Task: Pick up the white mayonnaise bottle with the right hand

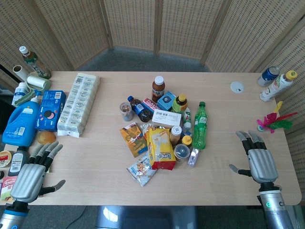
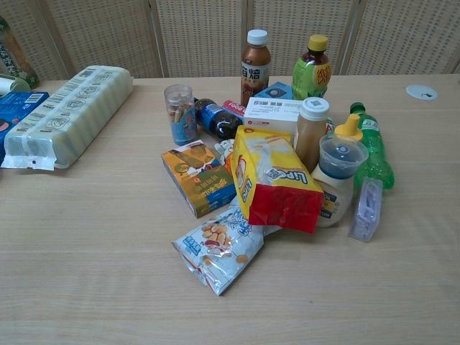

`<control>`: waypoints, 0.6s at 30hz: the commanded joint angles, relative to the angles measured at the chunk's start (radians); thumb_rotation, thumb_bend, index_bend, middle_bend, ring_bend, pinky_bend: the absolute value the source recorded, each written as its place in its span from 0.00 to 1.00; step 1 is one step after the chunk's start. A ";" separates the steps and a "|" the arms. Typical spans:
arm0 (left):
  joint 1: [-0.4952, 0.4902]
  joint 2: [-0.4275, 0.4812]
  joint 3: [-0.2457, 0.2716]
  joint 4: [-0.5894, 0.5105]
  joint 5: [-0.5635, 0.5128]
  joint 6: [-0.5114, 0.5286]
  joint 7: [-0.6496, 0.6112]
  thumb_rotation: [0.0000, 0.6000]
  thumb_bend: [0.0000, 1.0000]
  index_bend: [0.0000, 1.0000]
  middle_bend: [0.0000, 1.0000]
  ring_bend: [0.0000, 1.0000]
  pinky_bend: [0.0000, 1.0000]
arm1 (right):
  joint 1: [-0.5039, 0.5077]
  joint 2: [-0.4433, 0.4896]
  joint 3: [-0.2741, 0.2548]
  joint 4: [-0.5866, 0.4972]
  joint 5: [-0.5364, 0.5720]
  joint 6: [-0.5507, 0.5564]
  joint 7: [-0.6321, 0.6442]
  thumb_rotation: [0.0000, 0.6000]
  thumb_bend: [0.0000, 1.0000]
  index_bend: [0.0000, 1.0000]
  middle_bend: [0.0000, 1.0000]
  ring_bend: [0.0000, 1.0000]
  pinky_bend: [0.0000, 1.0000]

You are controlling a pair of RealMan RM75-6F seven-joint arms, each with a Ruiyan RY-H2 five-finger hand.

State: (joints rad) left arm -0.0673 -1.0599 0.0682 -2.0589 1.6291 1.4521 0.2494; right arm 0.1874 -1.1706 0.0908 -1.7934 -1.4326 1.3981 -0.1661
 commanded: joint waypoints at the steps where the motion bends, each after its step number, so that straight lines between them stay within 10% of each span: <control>1: -0.002 -0.003 -0.002 0.003 -0.003 -0.004 -0.003 1.00 0.22 0.09 0.04 0.00 0.00 | 0.003 0.001 0.002 -0.005 0.001 -0.003 -0.004 0.96 0.00 0.00 0.00 0.00 0.00; 18: -0.003 0.017 0.006 0.028 0.044 0.004 -0.091 1.00 0.22 0.09 0.04 0.00 0.00 | 0.011 0.045 -0.051 -0.042 -0.051 -0.097 0.313 0.97 0.00 0.00 0.00 0.00 0.00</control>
State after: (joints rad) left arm -0.0671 -1.0464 0.0750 -2.0323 1.6699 1.4592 0.1636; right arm 0.1883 -1.1360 0.0620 -1.8336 -1.4715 1.3532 0.0475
